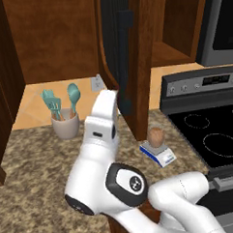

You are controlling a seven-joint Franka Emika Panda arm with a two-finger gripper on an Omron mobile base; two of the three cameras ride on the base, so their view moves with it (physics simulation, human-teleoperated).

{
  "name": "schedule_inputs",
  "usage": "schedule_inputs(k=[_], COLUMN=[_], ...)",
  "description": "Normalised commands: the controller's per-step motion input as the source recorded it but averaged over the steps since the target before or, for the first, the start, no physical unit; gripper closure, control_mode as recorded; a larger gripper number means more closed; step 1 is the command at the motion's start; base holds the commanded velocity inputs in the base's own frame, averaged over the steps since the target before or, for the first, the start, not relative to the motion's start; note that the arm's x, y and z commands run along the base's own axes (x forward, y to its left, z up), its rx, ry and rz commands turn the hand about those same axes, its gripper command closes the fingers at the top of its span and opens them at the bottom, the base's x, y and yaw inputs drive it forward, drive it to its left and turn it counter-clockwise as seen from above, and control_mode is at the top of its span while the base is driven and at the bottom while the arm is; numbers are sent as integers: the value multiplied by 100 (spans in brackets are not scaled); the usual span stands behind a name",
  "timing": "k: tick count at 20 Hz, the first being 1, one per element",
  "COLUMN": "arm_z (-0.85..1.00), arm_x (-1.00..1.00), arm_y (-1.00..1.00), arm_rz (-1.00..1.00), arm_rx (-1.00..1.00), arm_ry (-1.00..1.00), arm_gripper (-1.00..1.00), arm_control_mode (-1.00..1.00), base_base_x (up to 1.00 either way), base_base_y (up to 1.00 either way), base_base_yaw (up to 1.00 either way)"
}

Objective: Pick the honey bottle and place it on the digital scale for weighing, and close the cabinet.

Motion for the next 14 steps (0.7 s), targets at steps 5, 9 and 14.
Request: schedule_inputs(k=[5, 9, 14], arm_z=[19, 22, 3], arm_x=[0, 0, 0], arm_y=[-84, -100, -100], arm_rz=[-7, -2, 0], arm_rx=[16, 23, 30], arm_ry=[-7, -14, -7], arm_gripper=[-100, -100, -100], arm_control_mode=[-100, -100, -100], base_base_x=[0, 0, 0], base_base_y=[0, 0, 0], base_base_yaw=[0, 0, 0])
